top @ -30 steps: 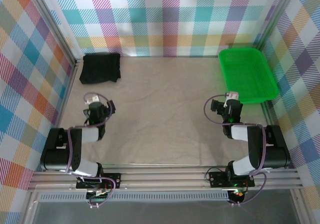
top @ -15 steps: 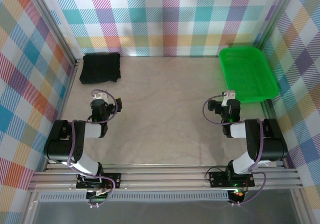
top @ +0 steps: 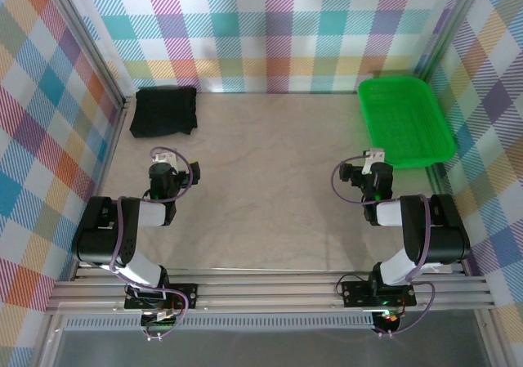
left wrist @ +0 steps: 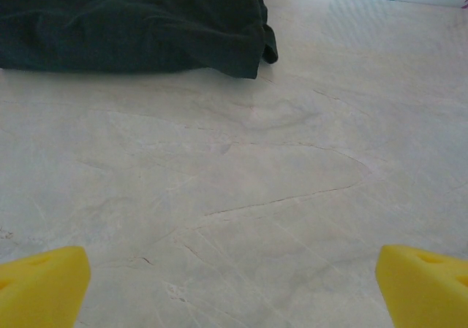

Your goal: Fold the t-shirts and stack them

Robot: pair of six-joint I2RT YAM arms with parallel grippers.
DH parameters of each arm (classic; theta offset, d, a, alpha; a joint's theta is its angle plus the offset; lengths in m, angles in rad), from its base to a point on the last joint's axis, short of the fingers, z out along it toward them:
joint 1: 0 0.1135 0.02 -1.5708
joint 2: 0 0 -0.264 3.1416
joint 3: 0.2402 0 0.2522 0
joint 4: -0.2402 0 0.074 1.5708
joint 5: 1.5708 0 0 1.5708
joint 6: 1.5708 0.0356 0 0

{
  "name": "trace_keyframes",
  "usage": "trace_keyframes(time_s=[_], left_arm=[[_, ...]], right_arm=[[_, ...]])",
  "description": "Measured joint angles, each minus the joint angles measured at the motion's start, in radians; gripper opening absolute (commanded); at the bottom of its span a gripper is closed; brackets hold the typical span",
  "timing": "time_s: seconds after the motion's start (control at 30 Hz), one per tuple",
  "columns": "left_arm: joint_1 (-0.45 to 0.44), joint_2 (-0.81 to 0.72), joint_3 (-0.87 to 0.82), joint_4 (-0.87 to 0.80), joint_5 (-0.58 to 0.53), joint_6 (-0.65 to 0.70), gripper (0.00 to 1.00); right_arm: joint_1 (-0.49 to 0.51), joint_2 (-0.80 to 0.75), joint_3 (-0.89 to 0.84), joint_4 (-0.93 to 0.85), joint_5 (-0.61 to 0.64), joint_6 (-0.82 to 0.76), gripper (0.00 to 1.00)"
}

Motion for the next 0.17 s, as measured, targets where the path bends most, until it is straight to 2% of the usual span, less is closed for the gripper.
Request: trace_keyframes(time_s=[0.17], left_arm=[[0.0,0.0,0.0,0.0,0.0,0.002,1.0]], right_arm=[[0.0,0.0,0.0,0.0,-0.003,0.0,1.0]])
